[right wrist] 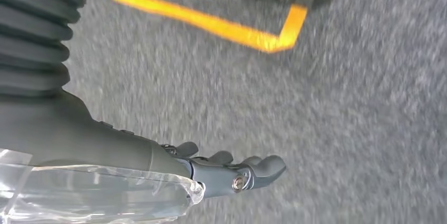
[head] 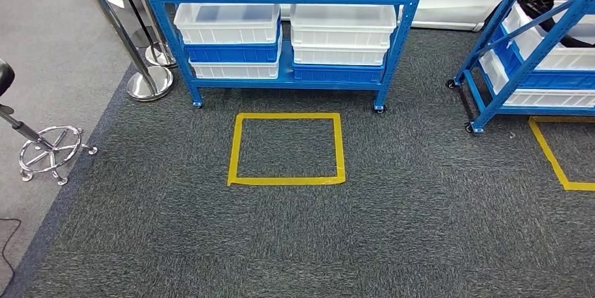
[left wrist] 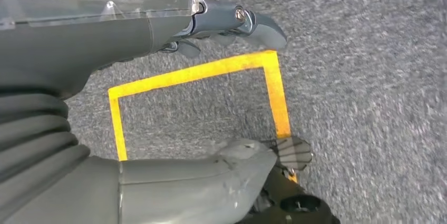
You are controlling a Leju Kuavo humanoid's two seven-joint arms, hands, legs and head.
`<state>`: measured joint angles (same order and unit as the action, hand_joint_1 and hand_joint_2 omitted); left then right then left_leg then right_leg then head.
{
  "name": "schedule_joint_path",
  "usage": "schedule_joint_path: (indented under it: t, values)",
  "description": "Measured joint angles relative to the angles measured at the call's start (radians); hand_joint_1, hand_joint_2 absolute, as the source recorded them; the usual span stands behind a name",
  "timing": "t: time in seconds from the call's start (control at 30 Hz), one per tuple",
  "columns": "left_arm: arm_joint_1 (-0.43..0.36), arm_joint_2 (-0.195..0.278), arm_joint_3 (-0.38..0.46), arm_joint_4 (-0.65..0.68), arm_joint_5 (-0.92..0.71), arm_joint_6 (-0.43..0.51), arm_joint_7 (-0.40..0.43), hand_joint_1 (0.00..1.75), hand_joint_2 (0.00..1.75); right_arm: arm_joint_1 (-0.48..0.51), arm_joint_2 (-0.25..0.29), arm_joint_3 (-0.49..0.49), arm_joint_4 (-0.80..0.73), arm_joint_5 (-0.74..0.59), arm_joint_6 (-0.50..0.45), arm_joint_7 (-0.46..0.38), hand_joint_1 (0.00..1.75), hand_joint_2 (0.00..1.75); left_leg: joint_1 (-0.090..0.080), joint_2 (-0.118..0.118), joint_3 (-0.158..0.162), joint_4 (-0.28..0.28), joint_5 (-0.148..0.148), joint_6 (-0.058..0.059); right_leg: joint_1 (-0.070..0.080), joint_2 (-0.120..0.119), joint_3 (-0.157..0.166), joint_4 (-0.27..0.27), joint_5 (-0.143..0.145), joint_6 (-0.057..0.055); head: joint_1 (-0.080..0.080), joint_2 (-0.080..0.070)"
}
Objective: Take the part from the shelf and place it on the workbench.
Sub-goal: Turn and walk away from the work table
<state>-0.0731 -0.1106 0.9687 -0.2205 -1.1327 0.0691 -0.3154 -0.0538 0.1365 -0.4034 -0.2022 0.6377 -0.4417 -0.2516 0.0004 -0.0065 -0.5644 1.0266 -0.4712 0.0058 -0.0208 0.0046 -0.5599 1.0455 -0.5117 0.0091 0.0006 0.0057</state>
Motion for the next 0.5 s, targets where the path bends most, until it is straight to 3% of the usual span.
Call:
schedule_joint_path:
  t: [0.07, 0.1, 0.2, 0.23, 0.27, 0.3, 0.37, 0.43, 0.47, 0.5]
  values:
    - [0.001, -0.001, 0.003, 0.0, 0.0, 0.001, -0.002, 0.0, 0.0, 0.001, 0.002, 0.0, 0.0, 0.006, -0.018, -0.009, 0.0, 1.75, 0.004, 0.0, -0.007, 0.019, -0.016, -0.011, -0.001, -0.001, 0.001, -0.005, 0.004, -0.012, 0.0, 0.0]
    - [0.001, -0.001, 0.004, 0.0, 0.0, 0.001, -0.003, 0.0, 0.0, 0.0, 0.004, -0.001, 0.0, 0.008, -0.021, -0.011, 0.0, 1.75, 0.005, 0.001, -0.021, 0.053, -0.039, -0.017, -0.003, -0.002, 0.001, -0.007, 0.006, -0.018, 0.0, 0.0]
    - [0.002, -0.002, 0.006, 0.0, -0.001, -0.001, -0.008, 0.0, 0.0, 0.0, 0.008, -0.002, 0.0, 0.002, 0.001, -0.019, 0.0, 1.75, 0.009, 0.001, -0.104, 0.236, -0.127, -0.028, 0.0, -0.005, 0.0, -0.007, 0.006, -0.025, 0.0, 0.0]
    - [0.003, -0.002, 0.007, 0.0, -0.001, -0.002, -0.01, 0.0, 0.0, 0.001, 0.008, -0.004, 0.001, -0.004, 0.016, -0.022, 0.0, 1.75, 0.009, 0.001, -0.122, 0.273, -0.134, -0.029, 0.001, -0.006, 0.0, -0.007, 0.005, -0.026, 0.0, 0.0]
    - [0.005, -0.002, 0.007, 0.0, -0.003, -0.004, -0.013, 0.0, 0.0, 0.001, 0.008, -0.007, 0.001, -0.01, 0.032, -0.023, 0.0, 1.75, 0.009, 0.001, -0.122, 0.273, -0.121, -0.028, 0.001, -0.005, 0.001, -0.007, 0.004, -0.026, 0.0, 0.0]
    - [0.006, -0.002, 0.007, 0.0, -0.004, -0.005, -0.014, 0.0, 0.0, 0.001, 0.008, -0.01, 0.001, -0.015, 0.045, -0.024, 0.0, 1.75, 0.009, 0.001, -0.103, 0.233, -0.091, -0.025, 0.001, -0.005, 0.003, -0.007, 0.004, -0.026, -0.001, 0.0]
    - [0.005, -0.002, 0.007, 0.0, -0.006, -0.007, -0.014, 0.0, 0.0, 0.0, 0.008, -0.016, 0.001, -0.022, 0.063, -0.023, 0.0, 0.87, 0.008, 0.001, -0.037, 0.095, -0.025, -0.015, 0.002, -0.004, 0.007, -0.007, 0.002, -0.024, 0.0, 0.0]
    - [0.004, -0.001, 0.007, 0.0, -0.004, -0.007, -0.011, 0.0, 0.0, 0.0, 0.008, -0.019, 0.001, -0.025, 0.069, -0.021, 0.0, 0.0, 0.004, 0.001, 0.004, 0.011, -0.004, -0.007, 0.004, -0.004, 0.009, -0.007, 0.0, -0.021, 0.0, 0.0]
    - [0.002, -0.001, 0.008, 0.0, -0.003, -0.006, -0.006, 0.0, 0.0, -0.001, 0.008, -0.021, 0.002, -0.025, 0.069, -0.017, 0.0, 0.0, 0.001, 0.001, 0.007, 0.002, -0.008, -0.005, 0.005, -0.004, 0.007, -0.007, 0.0, -0.017, 0.0, 0.0]
    - [0.002, -0.001, 0.008, 0.0, -0.002, -0.005, 0.001, 0.0, 0.44, -0.001, 0.009, -0.023, 0.002, -0.025, 0.068, -0.011, 0.0, 0.0, -0.001, 0.001, 0.007, -0.001, -0.008, -0.003, 0.004, -0.004, 0.007, -0.008, 0.001, -0.012, 0.0, 0.0]
